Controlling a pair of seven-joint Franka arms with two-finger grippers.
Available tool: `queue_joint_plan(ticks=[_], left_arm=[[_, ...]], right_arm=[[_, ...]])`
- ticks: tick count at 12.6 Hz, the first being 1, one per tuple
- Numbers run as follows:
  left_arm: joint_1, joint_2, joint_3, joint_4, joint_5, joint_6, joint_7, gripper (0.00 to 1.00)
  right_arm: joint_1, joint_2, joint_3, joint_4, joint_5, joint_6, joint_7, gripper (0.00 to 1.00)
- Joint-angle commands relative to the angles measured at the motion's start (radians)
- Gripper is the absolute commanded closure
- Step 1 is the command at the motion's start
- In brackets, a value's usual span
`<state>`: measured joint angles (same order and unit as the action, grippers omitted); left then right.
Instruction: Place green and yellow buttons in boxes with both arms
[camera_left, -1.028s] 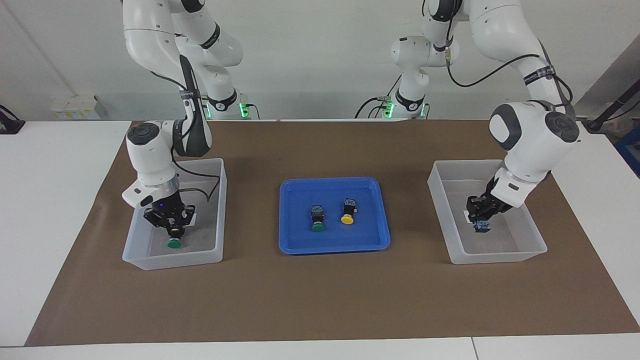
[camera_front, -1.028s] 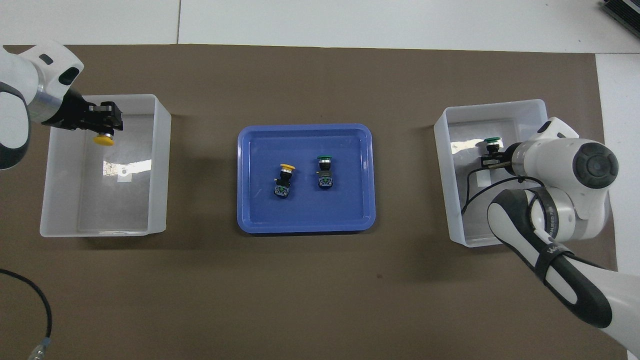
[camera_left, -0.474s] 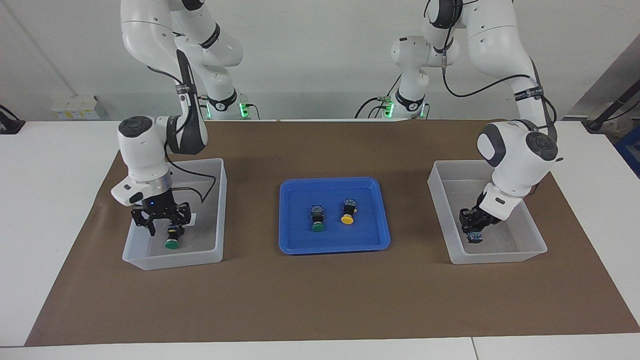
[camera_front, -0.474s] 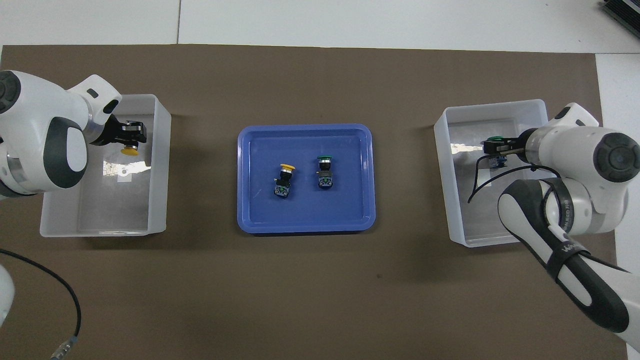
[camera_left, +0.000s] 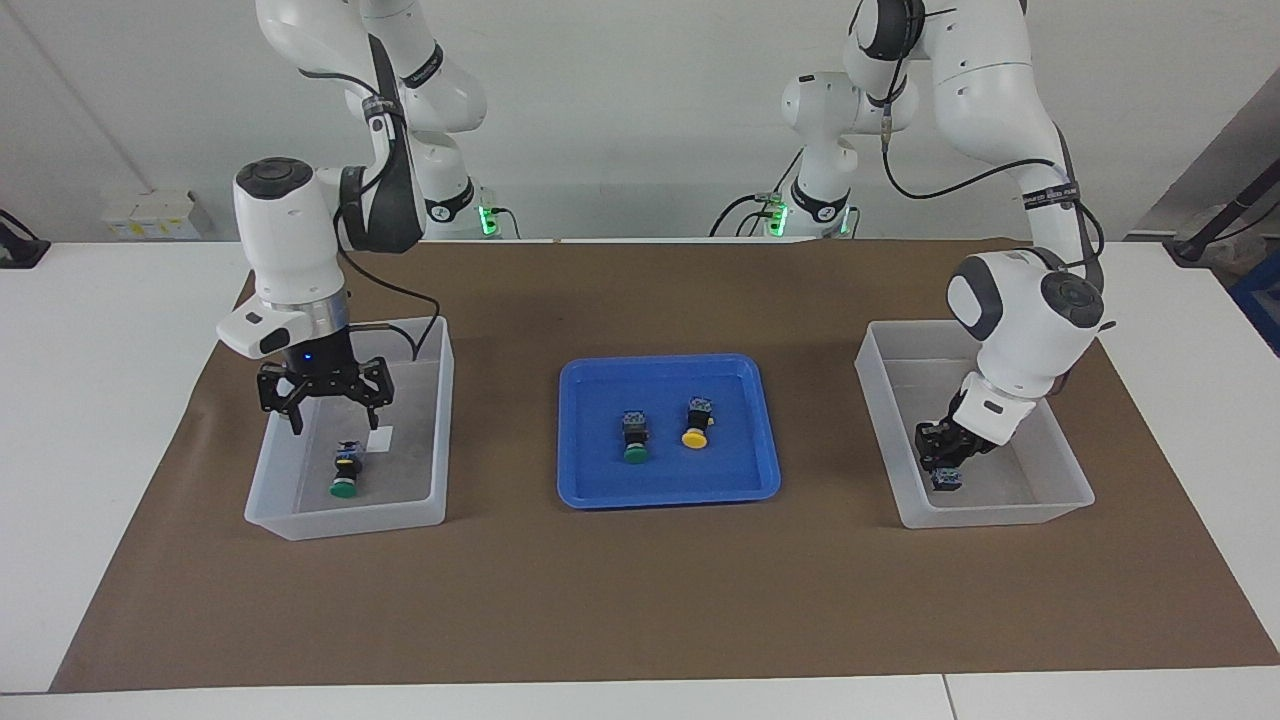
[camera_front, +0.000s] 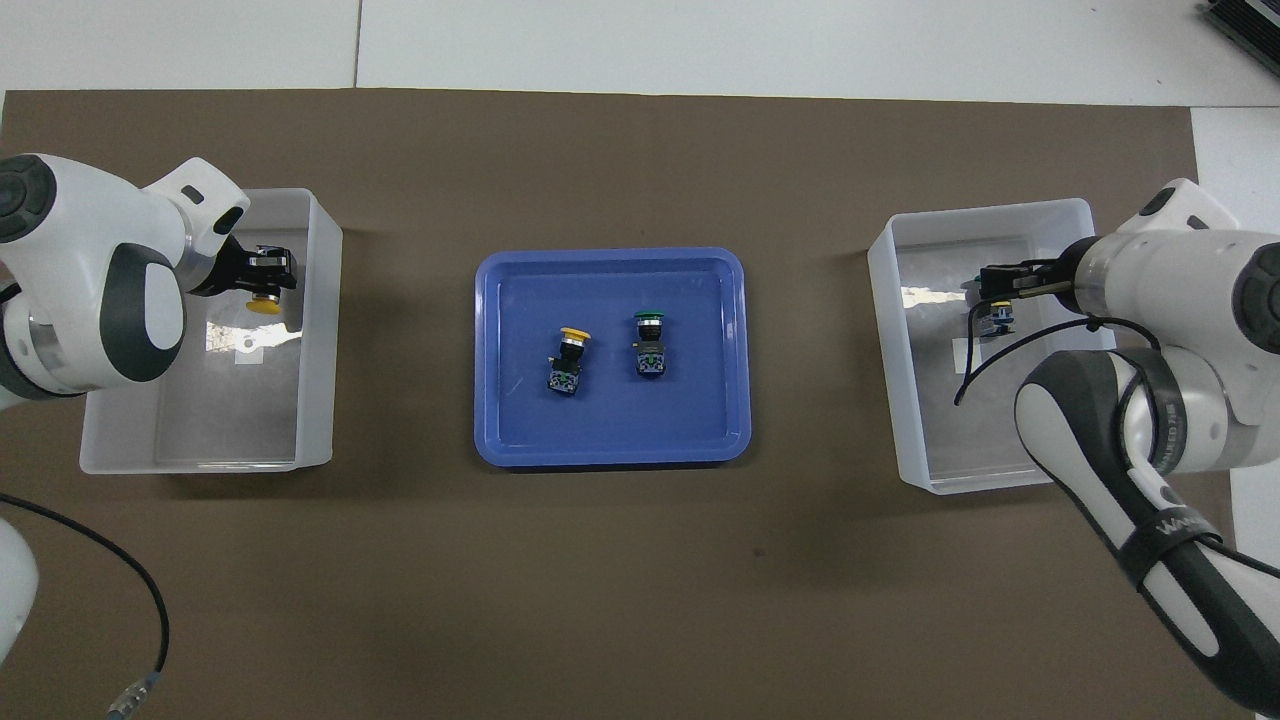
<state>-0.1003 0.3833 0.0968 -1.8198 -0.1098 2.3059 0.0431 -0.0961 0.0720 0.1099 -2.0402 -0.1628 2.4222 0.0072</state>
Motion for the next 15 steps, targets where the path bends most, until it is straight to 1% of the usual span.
queue_joint_plan(ticks=[1, 2, 3, 4, 5, 7, 8, 11, 12, 13, 14, 15], left_arm=[[-0.006, -0.011, 0.009, -0.015, -0.011, 0.021, 0.021, 0.40], [-0.007, -0.011, 0.009, -0.015, -0.010, 0.021, 0.021, 0.36], [-0.009, -0.009, 0.009, -0.012, -0.008, 0.020, 0.021, 0.35], [-0.009, -0.009, 0.009, -0.007, -0.007, 0.017, 0.021, 0.33], [-0.007, -0.009, 0.009, -0.003, -0.005, 0.007, 0.024, 0.32], [-0.010, -0.008, 0.009, 0.043, -0.005, -0.031, 0.026, 0.32], [-0.012, -0.006, 0.011, 0.094, -0.004, -0.064, 0.026, 0.32], [-0.019, -0.003, 0.006, 0.278, 0.009, -0.264, 0.023, 0.33], [-0.044, -0.003, 0.004, 0.312, 0.007, -0.307, 0.017, 0.33], [-0.077, -0.006, 0.006, 0.319, 0.005, -0.334, 0.014, 0.33], [-0.105, -0.011, 0.006, 0.318, 0.002, -0.336, 0.005, 0.33], [-0.133, -0.011, 0.006, 0.318, -0.001, -0.332, -0.033, 0.33]], right_arm=[[-0.005, -0.044, 0.008, -0.005, 0.113, -0.075, 0.030, 0.00], [0.007, -0.051, 0.017, -0.003, 0.170, -0.099, 0.033, 0.00], [0.010, -0.055, 0.020, -0.002, 0.211, -0.115, 0.043, 0.00], [0.034, -0.057, 0.039, -0.002, 0.223, -0.115, 0.084, 0.00], [0.062, -0.055, 0.040, 0.000, 0.223, -0.114, 0.144, 0.00], [0.136, -0.037, 0.042, 0.023, 0.215, -0.112, 0.239, 0.00], [0.172, -0.020, 0.042, 0.043, 0.212, -0.110, 0.278, 0.00], [0.269, 0.063, 0.040, 0.118, 0.194, -0.097, 0.382, 0.00], [0.292, 0.087, 0.040, 0.133, 0.172, -0.094, 0.413, 0.00], [0.315, 0.110, 0.042, 0.138, 0.139, -0.075, 0.448, 0.00], [0.337, 0.133, 0.042, 0.138, 0.122, -0.031, 0.488, 0.00], [0.352, 0.149, 0.040, 0.140, 0.112, -0.012, 0.519, 0.00]])
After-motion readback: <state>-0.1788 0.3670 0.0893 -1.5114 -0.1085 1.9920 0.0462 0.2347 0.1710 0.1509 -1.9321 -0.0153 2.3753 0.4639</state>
